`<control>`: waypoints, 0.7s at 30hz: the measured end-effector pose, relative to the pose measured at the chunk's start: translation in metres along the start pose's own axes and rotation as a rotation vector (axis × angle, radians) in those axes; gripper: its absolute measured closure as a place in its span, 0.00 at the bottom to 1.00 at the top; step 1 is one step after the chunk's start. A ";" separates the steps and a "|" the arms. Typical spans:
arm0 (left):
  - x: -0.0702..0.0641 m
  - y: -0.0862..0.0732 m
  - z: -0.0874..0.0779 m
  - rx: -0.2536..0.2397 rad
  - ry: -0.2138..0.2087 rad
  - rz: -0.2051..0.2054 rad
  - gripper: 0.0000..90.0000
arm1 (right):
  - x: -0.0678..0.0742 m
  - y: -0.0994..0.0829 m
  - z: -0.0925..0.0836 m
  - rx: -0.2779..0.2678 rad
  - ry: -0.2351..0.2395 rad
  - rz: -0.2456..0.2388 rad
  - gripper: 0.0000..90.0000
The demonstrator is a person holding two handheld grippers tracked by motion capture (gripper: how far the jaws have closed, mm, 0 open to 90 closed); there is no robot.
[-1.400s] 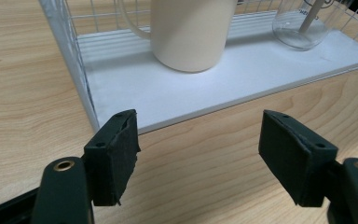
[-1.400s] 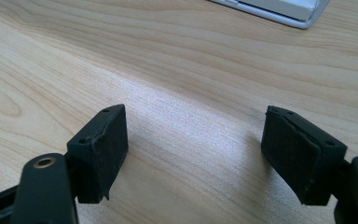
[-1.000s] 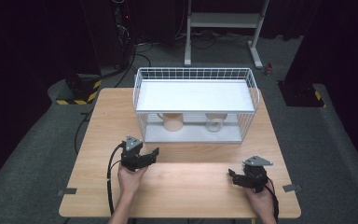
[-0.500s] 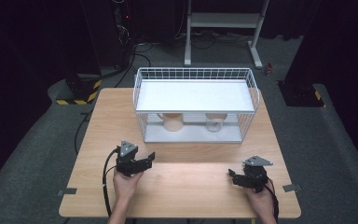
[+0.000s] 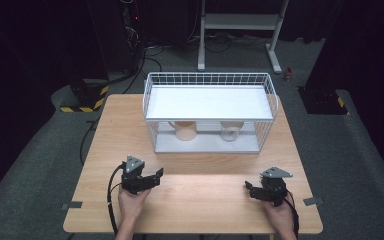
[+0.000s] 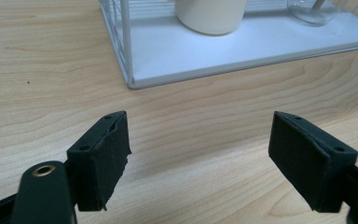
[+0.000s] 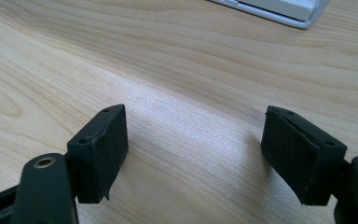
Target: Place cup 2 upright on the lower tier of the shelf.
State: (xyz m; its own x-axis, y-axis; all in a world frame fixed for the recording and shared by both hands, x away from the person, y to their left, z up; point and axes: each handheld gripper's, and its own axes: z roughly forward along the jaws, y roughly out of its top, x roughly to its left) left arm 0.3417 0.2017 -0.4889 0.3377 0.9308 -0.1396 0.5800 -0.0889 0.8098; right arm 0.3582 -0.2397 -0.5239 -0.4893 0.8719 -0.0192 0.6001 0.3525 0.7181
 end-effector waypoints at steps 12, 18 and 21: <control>0.002 -0.012 0.003 0.037 0.019 0.012 0.21 | 0.000 0.000 0.000 0.000 0.000 0.000 0.25; 0.004 -0.016 0.004 0.049 0.026 0.006 0.20 | 0.000 0.000 0.000 0.000 0.000 0.002 0.25; 0.006 -0.018 0.005 0.061 0.036 0.014 0.20 | 0.000 0.000 0.000 0.000 0.000 0.002 0.25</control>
State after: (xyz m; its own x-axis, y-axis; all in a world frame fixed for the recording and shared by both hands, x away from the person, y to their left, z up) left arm 0.3367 0.2067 -0.5075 0.3200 0.9413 -0.1073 0.6198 -0.1224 0.7752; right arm 0.3581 -0.2396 -0.5239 -0.4880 0.8727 -0.0180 0.6012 0.3510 0.7179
